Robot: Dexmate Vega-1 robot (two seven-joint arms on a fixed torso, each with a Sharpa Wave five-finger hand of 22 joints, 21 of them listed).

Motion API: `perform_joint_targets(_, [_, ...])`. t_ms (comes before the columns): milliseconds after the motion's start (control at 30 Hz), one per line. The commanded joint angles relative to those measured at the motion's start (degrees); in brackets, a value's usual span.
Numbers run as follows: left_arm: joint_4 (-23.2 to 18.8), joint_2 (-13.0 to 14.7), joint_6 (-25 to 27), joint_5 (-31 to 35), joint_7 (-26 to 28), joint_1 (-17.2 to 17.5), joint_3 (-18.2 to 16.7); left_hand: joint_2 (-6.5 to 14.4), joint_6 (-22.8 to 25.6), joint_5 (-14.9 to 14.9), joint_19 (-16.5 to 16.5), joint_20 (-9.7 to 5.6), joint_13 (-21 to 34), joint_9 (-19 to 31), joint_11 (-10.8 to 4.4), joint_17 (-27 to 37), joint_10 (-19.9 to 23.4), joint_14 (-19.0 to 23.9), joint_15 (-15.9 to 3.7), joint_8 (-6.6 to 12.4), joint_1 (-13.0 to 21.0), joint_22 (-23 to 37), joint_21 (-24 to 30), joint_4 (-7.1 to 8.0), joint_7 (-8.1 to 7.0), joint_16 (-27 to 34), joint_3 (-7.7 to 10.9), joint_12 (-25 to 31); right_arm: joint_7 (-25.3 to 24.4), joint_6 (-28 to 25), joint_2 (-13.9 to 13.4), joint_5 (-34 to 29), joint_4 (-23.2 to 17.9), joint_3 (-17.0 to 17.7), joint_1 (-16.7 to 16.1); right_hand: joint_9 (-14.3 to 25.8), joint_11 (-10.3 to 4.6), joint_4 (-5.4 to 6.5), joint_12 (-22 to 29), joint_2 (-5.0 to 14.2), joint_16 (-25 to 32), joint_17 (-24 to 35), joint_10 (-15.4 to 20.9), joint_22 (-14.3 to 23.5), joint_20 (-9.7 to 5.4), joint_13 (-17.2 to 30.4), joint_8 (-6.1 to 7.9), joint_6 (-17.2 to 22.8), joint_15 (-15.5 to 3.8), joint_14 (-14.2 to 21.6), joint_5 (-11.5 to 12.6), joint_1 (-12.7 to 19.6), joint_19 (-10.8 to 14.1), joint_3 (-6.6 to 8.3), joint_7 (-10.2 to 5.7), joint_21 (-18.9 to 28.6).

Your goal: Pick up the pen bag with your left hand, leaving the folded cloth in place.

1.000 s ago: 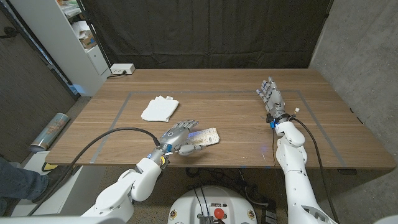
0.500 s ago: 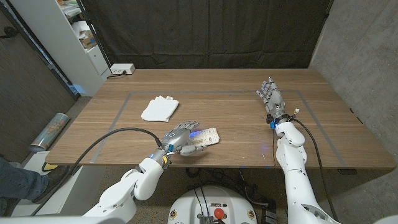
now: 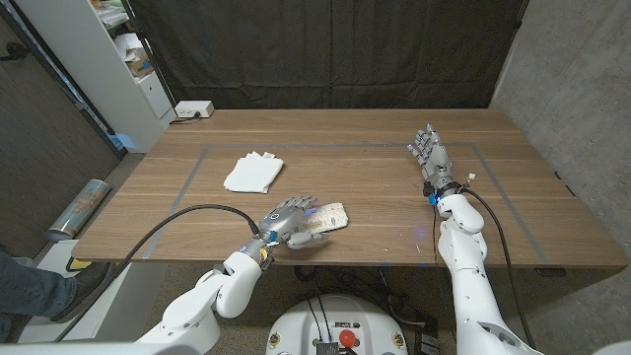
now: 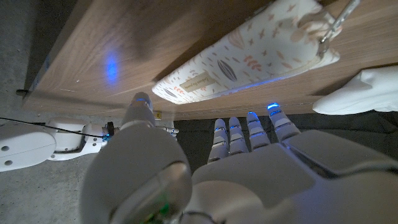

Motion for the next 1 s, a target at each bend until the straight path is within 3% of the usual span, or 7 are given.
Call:
perform_joint_targets(33, [0.7, -0.2, 0.6, -1.0, 0.2, -0.5, 1.4, 0.0, 0.4, 0.4, 0.5, 0.32, 0.1, 0.3, 0.31, 0.2, 0.4, 0.5, 0.39, 0.05, 0.6, 0.1, -0.2, -0.1, 0.04, 0.1, 0.09, 0.2, 0.5, 0.2, 0.0, 0.2, 0.4, 0.5, 0.0, 0.3, 0.26, 0.12, 0.1, 0.55, 0.3, 0.0, 0.1, 0.3, -0.07, 0.3, -0.16, 0.2, 0.23, 0.4, 0.4, 0.1, 0.4, -0.2, 0.03, -0.2])
perform_joint_targets(367, [1.6, -0.5, 1.0, -2.1, 1.2, -0.4, 1.9, 0.3, 0.7, 0.5, 0.7, 0.32, 0.2, 0.3, 0.17, 0.2, 0.7, 0.8, 0.2, 0.08, 1.0, 0.2, -0.3, -0.15, -0.04, 0.2, 0.16, 0.2, 0.4, 0.2, 0.1, 0.2, 0.3, 0.7, -0.5, 0.3, 0.2, 0.1, 0.1, 0.6, 0.3, 0.0, 0.1, 0.3, -0.03, 0.3, -0.17, 0.2, 0.22, 0.4, 0.4, 0.1, 0.5, -0.27, 0.06, -0.3])
perform_joint_targets(533, [2.1, -0.6, 1.3, -2.6, 1.1, -0.6, 2.2, 2.2, 2.7, 0.5, 1.8, 0.29, 0.3, 0.4, -0.21, 0.3, 1.9, 1.9, -0.2, 0.69, 3.0, 0.2, -0.2, -0.54, -0.13, 0.5, 1.12, 0.6, 0.4, 0.3, 0.1, 0.2, 0.8, 0.8, -0.5, 0.3, 0.18, 0.09, 0.1, 0.62, 0.3, 0.0, 0.1, 0.3, 0.01, 0.3, -0.17, 0.2, 0.25, 0.4, 0.4, 0.1, 0.4, -0.3, 0.08, -0.4])
perform_joint_targets(833, [2.4, -1.1, 1.8, -3.2, 2.2, -0.8, 2.5, 3.2, 3.9, 0.3, 2.6, 0.33, 0.4, 0.5, -0.58, 0.3, 3.0, 3.2, -0.69, 1.0, 4.6, 0.3, -0.3, -0.94, -0.52, 0.8, 1.77, 1.0, 0.5, 0.7, 0.2, 0.2, 2.1, 1.0, -0.1, 0.3, 0.23, 0.07, 0.1, 0.66, 0.3, 0.0, 0.1, 0.3, 0.04, 0.3, -0.17, 0.2, 0.24, 0.4, 0.5, 0.1, 0.4, -0.36, 0.11, -0.6])
perform_joint_targets(1000, [2.8, -2.2, 2.4, -3.2, 4.2, -0.6, 2.6, 6.4, 6.1, -1.2, 5.4, 0.24, 0.7, 0.6, -1.37, 0.3, 5.3, 5.9, -1.61, 1.44, 9.4, 0.5, 0.3, -2.03, -0.94, 1.4, 4.04, 1.7, 0.6, 0.9, 0.4, 0.1, 2.6, 1.2, 0.1, 0.3, 0.29, 0.07, 0.1, 0.67, 0.3, 0.0, 0.1, 0.3, 0.05, 0.3, -0.17, 0.2, 0.21, 0.4, 0.5, 0.1, 0.4, -0.4, 0.08, -0.7])
